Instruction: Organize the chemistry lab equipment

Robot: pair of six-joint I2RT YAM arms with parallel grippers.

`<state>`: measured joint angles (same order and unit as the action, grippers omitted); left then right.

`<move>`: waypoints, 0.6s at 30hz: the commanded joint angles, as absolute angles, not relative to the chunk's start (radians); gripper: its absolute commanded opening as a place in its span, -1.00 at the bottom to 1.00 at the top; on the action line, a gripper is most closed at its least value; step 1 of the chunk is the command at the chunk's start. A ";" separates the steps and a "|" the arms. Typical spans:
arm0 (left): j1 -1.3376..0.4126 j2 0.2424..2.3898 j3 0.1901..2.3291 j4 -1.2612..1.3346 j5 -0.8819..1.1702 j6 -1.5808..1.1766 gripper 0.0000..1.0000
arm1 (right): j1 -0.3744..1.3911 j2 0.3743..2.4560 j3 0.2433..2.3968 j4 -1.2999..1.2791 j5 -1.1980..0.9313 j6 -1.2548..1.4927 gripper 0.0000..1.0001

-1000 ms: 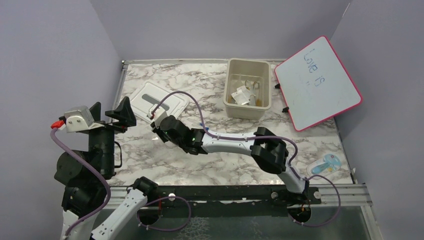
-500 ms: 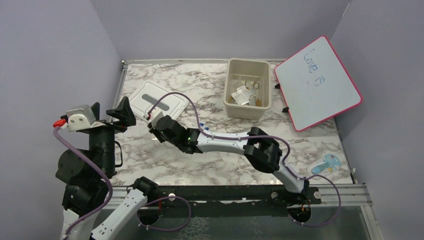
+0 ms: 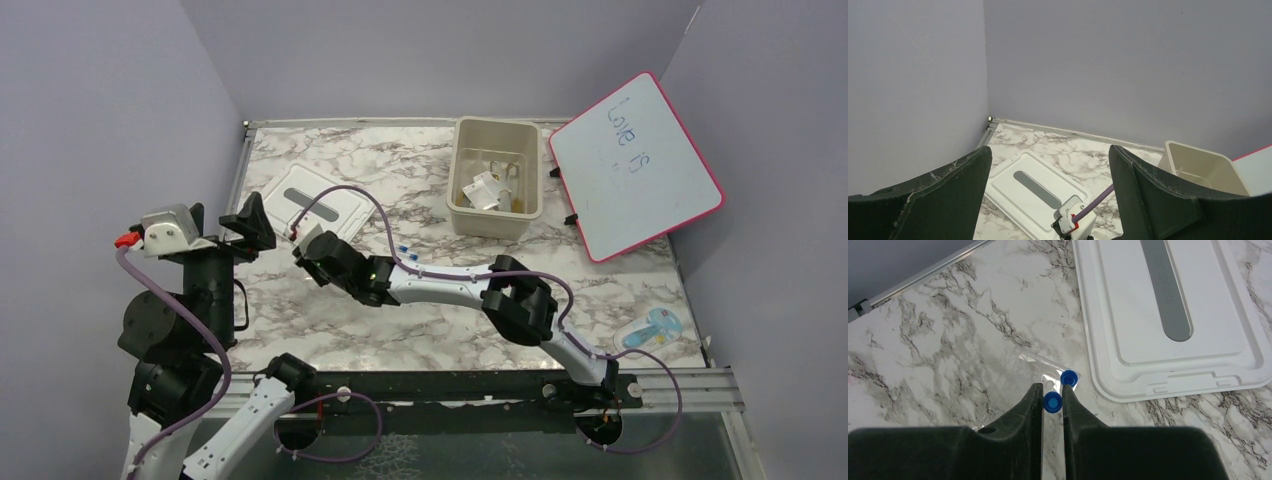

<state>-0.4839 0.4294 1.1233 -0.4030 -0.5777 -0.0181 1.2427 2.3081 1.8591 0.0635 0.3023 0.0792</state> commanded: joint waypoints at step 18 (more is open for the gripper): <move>-0.485 0.493 1.203 -0.526 -0.569 -0.080 0.77 | 1.249 2.366 1.953 -0.060 0.325 0.090 -0.71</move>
